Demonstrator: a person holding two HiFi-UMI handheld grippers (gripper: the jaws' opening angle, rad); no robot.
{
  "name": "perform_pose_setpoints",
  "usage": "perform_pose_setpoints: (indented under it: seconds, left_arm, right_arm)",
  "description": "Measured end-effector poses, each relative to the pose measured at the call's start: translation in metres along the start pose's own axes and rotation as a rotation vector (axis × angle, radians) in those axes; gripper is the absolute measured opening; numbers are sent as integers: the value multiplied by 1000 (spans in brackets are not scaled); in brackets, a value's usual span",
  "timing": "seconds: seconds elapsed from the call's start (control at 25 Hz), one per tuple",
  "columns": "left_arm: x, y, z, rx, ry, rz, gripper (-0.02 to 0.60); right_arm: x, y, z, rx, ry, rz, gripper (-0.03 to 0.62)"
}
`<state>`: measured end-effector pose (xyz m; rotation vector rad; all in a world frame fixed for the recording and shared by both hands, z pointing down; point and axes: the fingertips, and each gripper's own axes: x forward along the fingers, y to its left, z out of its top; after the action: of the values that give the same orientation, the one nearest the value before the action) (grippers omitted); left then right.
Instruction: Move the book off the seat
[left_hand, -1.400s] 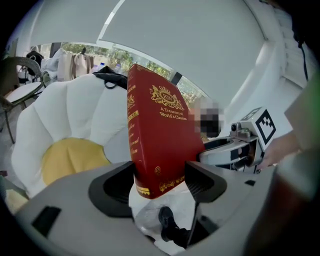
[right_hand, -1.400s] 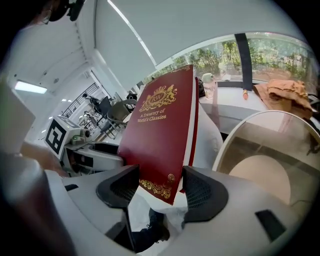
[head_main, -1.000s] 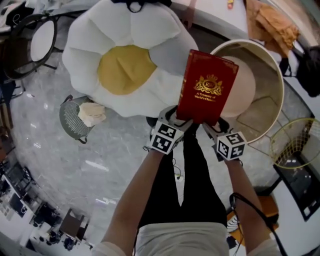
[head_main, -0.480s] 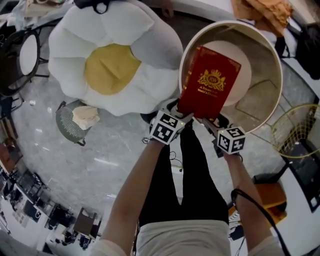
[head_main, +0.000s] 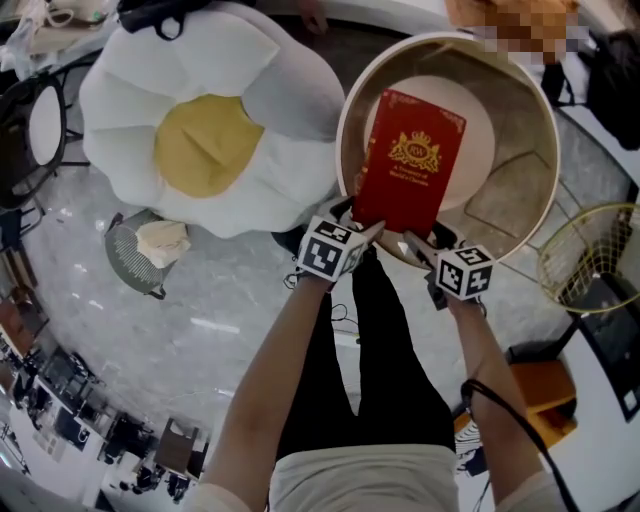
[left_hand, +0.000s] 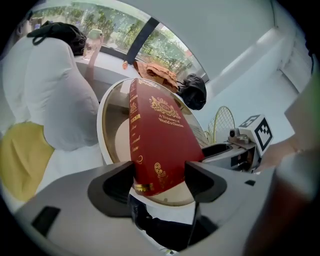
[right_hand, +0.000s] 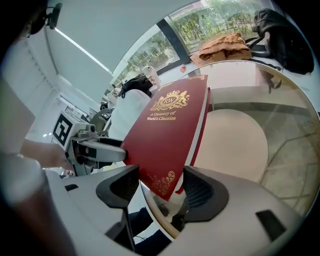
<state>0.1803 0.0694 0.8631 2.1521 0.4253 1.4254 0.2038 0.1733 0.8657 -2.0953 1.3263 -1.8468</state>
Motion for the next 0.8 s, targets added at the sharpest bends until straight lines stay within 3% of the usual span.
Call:
perform_pose_setpoints:
  seconds: [0.52, 0.72, 0.8]
  left_arm:
    - [4, 0, -15, -64, 66, 52, 319]
    - [-38, -16, -8, -18, 40, 77, 314]
    - [-74, -32, 6, 25, -1, 102, 294]
  right_arm:
    - [-1, -28, 1, 48, 15, -17, 288]
    - [-45, -24, 18, 13, -23, -34, 287]
    - [-78, -11, 30, 5, -60, -22, 234]
